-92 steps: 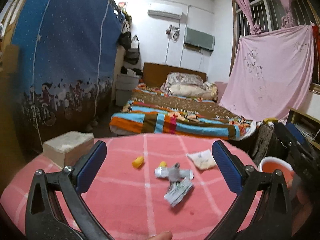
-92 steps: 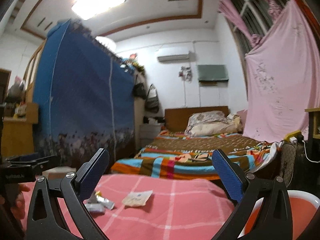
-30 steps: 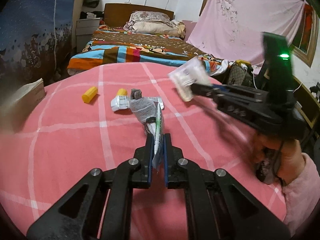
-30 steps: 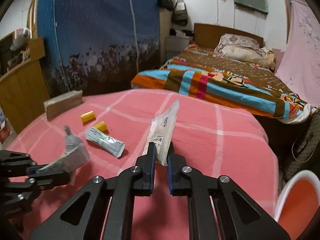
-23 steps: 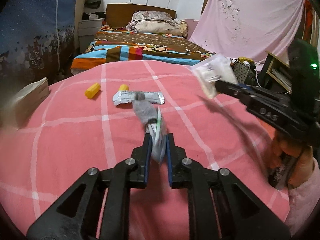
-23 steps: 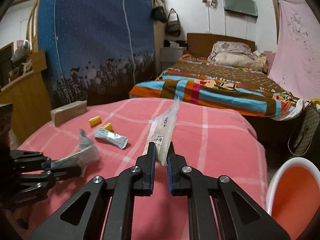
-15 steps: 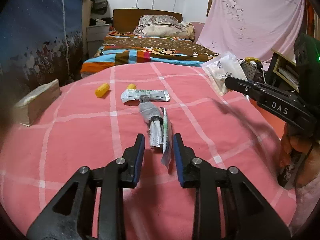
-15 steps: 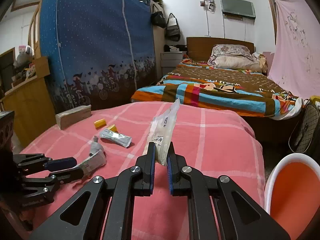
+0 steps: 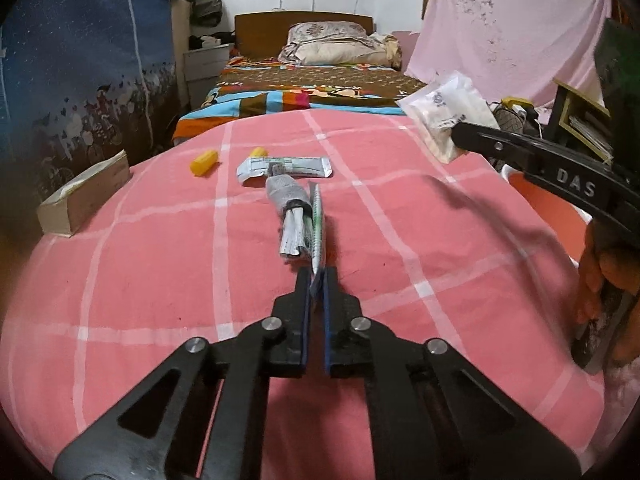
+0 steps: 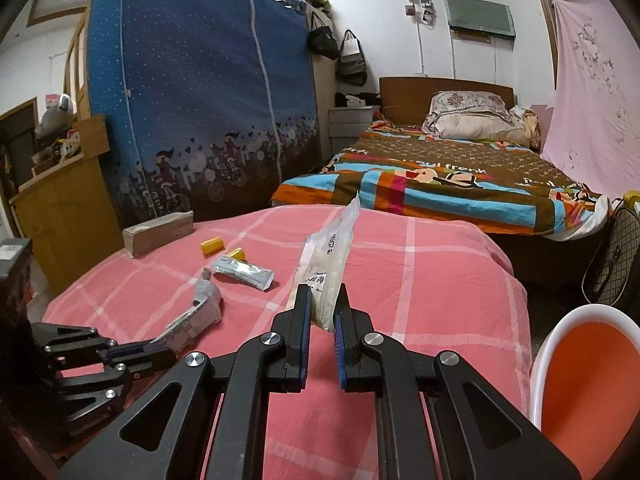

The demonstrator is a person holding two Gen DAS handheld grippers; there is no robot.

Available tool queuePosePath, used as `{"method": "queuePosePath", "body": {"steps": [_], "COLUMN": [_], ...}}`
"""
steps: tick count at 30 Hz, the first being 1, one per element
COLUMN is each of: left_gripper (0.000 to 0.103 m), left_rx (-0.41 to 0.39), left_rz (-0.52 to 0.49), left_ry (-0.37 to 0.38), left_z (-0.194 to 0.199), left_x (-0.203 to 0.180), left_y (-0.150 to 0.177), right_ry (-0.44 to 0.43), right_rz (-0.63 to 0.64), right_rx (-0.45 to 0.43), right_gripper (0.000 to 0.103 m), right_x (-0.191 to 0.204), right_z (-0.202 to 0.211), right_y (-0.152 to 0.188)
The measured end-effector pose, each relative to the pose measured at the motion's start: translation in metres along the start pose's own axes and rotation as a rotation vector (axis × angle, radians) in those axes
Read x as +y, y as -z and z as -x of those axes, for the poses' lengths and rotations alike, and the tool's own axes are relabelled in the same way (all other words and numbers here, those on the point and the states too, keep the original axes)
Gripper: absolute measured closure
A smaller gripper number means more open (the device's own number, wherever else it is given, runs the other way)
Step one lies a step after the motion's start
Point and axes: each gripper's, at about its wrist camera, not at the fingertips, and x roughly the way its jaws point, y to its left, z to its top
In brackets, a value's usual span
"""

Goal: Collect trash
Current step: 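Carry the foil strip and white packet over the bucket with both tools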

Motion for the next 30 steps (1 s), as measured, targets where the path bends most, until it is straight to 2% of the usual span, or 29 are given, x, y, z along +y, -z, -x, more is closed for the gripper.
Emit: {"method": "queuePosePath", "body": {"steps": [5, 9, 13, 18, 23, 30], "left_gripper": [0.103, 0.103, 0.103, 0.103, 0.103, 0.103], "left_rx": [-0.018, -0.111, -0.226, -0.367, -0.47, -0.498], "left_rz": [0.029, 0.003, 0.002, -0.049, -0.14, -0.232], "left_ry": [0.009, 0.016, 0.048, 0.1, 0.18, 0.315], "left_z": [0.003, 0.019, 0.036, 0.053, 0.059, 0.047], "left_x": [-0.005, -0.018, -0.031, -0.059, -0.102, -0.159], "left_y": [-0.004, -0.01, -0.025, -0.048, -0.068, -0.082], "right_ry": [-0.01, -0.005, -0.008, 0.079, 0.192, 0.329], "right_rz": [-0.022, -0.027, -0.04, -0.024, -0.044, -0.129], "right_rx": [-0.026, -0.081, -0.185, -0.332, -0.446, -0.496], "right_gripper": [0.095, 0.095, 0.095, 0.095, 0.095, 0.095], "right_x": [-0.005, -0.008, -0.014, -0.025, -0.048, -0.096], "right_z": [0.007, 0.022, 0.044, 0.078, 0.11, 0.141], "right_y": [0.001, 0.003, 0.004, 0.008, 0.012, 0.018]}}
